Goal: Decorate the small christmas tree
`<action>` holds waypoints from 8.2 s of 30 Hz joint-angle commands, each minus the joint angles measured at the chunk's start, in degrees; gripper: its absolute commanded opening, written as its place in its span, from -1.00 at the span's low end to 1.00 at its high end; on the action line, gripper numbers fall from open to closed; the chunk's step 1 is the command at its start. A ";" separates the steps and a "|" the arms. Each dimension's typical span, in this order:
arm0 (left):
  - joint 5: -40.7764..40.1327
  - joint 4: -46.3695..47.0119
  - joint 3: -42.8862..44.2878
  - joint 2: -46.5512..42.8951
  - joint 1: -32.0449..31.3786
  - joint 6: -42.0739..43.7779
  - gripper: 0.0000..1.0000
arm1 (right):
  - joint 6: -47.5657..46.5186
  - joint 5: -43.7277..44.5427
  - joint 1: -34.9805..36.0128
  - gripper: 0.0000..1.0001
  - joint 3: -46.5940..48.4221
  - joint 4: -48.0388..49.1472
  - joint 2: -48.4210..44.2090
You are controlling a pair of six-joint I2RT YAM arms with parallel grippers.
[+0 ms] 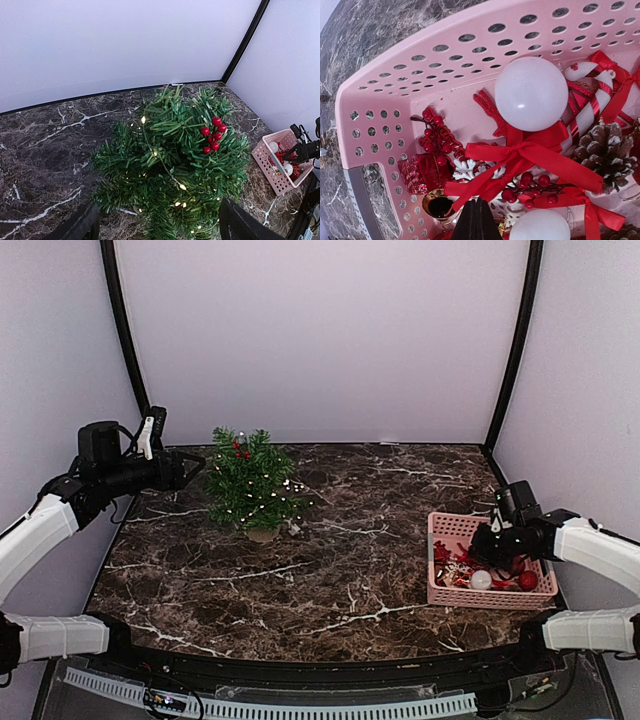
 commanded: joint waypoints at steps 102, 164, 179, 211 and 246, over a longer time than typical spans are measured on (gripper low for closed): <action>27.37 1.43 2.67 14.89 2.03 -4.38 0.41 | -40.82 -20.66 38.55 -1.00 90.74 4.28 64.98; 21.90 14.51 -4.12 12.54 2.04 -3.18 -1.00 | -37.10 -19.64 38.55 -1.00 80.64 15.99 60.68; 22.20 15.56 -4.07 14.98 1.14 -3.86 -1.00 | -34.55 -16.66 37.44 -1.00 78.40 19.53 59.98; -0.10 11.99 -7.57 -4.25 1.16 -1.33 0.70 | -32.09 -13.96 36.92 0.40 62.05 22.96 43.24; -0.81 15.26 -22.70 -7.69 3.31 -23.95 0.72 | -6.84 12.64 -5.19 0.30 11.78 3.80 4.40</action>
